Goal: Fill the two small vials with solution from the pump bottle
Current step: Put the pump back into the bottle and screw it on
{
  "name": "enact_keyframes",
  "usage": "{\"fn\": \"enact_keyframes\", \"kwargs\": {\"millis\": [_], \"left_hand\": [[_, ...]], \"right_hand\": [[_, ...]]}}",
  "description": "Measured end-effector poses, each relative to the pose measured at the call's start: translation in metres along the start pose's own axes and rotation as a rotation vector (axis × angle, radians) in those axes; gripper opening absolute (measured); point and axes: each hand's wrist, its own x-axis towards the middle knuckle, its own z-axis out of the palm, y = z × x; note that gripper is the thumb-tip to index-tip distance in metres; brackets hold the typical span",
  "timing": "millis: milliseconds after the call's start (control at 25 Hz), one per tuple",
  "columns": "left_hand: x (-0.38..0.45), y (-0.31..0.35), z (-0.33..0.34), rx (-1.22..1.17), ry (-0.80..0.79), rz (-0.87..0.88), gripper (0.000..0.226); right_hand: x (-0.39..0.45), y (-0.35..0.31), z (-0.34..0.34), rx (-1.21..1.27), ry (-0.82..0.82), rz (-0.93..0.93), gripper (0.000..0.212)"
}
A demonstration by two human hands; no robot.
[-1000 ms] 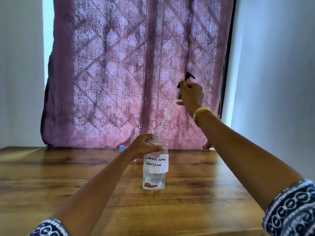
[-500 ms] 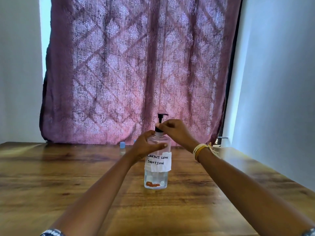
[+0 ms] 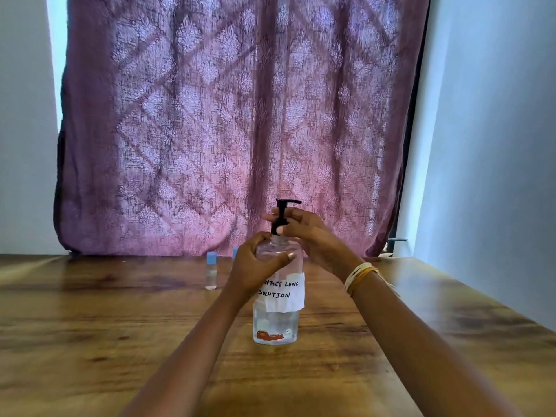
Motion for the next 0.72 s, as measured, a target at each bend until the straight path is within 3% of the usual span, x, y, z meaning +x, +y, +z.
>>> {"fn": "enact_keyframes", "kwargs": {"millis": [120,280,400,480,600,720], "left_hand": [[0.003,-0.004,0.000,0.009,0.011,0.018,0.038],[0.005,-0.006,-0.002,0.038,-0.013,0.012,0.041],[0.002,-0.007,-0.003,0.069,-0.007,0.052,0.037],[0.001,-0.005,-0.004,0.096,-0.019,0.078,0.034],[0.002,-0.005,-0.005,0.080,-0.021,0.090,0.031],[0.001,-0.003,-0.005,0.067,-0.021,0.107,0.033]], "right_hand": [[0.004,0.000,-0.010,0.044,-0.116,-0.052,0.034],[0.011,0.000,-0.007,-0.160,0.014,-0.092,0.018],[0.017,0.009,0.005,-0.228,0.066,-0.130,0.026],[0.019,0.012,0.007,-0.127,-0.019,-0.139,0.024],[0.016,0.007,-0.010,0.197,-0.282,-0.046,0.040],[0.015,0.005,-0.023,0.147,-0.356,-0.063,0.037]]}}
